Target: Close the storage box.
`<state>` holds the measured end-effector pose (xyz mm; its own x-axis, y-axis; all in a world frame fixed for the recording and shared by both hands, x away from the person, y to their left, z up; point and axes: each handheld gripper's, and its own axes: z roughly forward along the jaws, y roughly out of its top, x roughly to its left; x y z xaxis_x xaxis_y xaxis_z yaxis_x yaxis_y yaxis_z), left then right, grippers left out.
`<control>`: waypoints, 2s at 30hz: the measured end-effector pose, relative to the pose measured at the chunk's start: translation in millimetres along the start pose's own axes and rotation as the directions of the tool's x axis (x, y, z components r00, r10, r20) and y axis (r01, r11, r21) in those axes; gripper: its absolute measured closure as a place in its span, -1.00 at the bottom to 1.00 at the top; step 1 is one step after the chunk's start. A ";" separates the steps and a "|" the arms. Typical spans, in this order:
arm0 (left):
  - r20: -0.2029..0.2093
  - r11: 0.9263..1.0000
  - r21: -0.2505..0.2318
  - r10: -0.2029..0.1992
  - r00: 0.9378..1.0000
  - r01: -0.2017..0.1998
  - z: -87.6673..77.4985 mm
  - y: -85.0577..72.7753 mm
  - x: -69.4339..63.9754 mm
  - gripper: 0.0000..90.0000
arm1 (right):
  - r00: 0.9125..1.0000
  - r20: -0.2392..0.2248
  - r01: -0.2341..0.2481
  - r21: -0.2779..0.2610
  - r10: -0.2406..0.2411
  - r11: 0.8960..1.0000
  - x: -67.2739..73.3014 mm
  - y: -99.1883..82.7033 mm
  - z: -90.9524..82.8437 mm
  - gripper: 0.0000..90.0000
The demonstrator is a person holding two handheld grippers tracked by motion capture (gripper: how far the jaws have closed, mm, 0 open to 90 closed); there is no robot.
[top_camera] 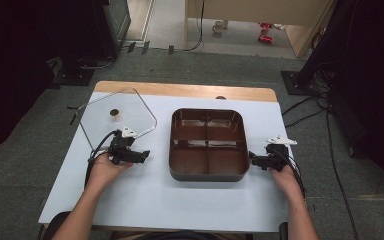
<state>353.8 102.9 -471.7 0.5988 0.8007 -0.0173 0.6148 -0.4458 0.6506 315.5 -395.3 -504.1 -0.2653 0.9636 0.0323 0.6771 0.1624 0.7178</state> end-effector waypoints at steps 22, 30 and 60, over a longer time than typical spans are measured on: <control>-0.027 0.998 -0.047 -0.036 0.999 0.035 -18.3 14.7 21.1 -0.57 | 1.000 0.001 0.002 0.000 -0.002 1.000 0.0 0.0 0.0 -0.81; -0.051 0.996 -0.065 -0.070 0.996 0.066 -18.8 17.9 38.6 -0.48 | 1.000 0.001 0.001 0.001 -0.001 1.000 0.2 0.0 0.0 -0.81; -0.146 0.985 -0.098 -0.155 0.977 0.141 -0.3 35.2 95.3 -0.32 | 1.000 0.001 0.002 0.001 -0.002 1.000 0.0 0.0 0.0 -0.81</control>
<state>432.4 163.7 -450.2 0.4150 0.9098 -0.0065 0.6400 -0.2868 0.7128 315.6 -395.3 -504.1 -0.2660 0.9635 0.0307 0.6771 0.1640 0.7174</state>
